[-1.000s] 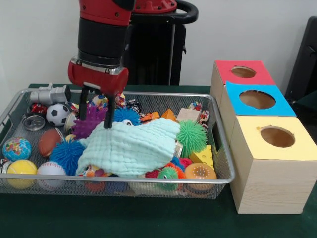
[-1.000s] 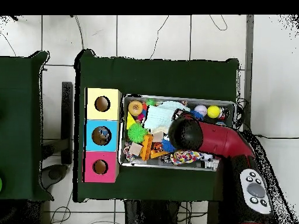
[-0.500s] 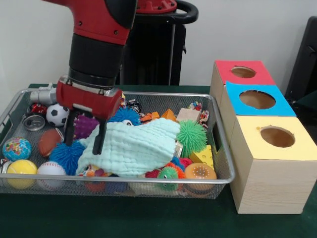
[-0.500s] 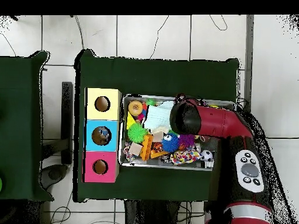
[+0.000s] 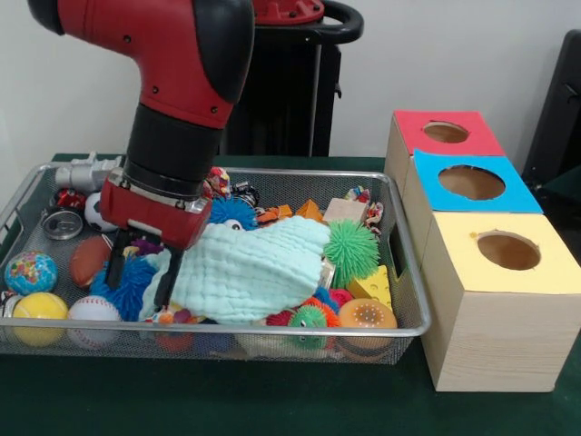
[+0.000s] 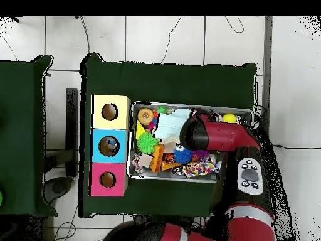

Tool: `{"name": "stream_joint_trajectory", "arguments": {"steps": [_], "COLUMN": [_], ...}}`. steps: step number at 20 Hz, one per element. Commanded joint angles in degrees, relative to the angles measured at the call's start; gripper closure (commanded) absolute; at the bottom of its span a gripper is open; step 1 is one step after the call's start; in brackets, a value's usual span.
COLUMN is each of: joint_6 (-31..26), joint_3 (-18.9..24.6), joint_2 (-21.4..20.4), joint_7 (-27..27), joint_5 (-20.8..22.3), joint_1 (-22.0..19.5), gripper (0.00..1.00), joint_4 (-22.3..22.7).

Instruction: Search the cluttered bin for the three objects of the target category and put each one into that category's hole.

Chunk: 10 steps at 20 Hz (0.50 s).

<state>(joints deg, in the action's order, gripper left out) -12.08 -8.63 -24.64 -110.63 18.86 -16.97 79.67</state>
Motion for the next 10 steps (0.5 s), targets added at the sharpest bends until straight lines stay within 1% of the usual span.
{"name": "stream_joint_trajectory", "arguments": {"steps": [1, 2, 3, 4, 5, 6, 8, 9, 10], "joint_6": [3.0, 3.3, 3.4, 3.2, 2.1, 2.0, -1.4, -4.4, -4.9], "joint_3": [-4.2, -3.8, -2.1, -1.4, -0.3, -0.5, -1.7, -2.4, -2.9], "joint_2": [6.3, 6.2, 5.8, 5.8, 5.5, 5.6, 5.6, 5.5, 5.6], "joint_7": [-15.8, -16.0, -16.3, -16.5, -16.9, -17.2, -18.4, -19.5, -19.6], "joint_5": [-4.0, -4.7, -6.5, -7.6, -9.3, -10.2, -13.3, -15.5, -16.6], "joint_1": [1.5, 1.2, 0.3, -0.1, -0.3, 0.0, 1.7, 2.7, 3.1], "gripper": [0.00, 0.00, 0.00, 0.00, 0.00, 0.00, 0.00, 0.00, 0.00], "joint_4": [4.8, 5.8, 7.3, 8.1, 9.1, 9.7, 10.7, 11.3, 11.8]}}
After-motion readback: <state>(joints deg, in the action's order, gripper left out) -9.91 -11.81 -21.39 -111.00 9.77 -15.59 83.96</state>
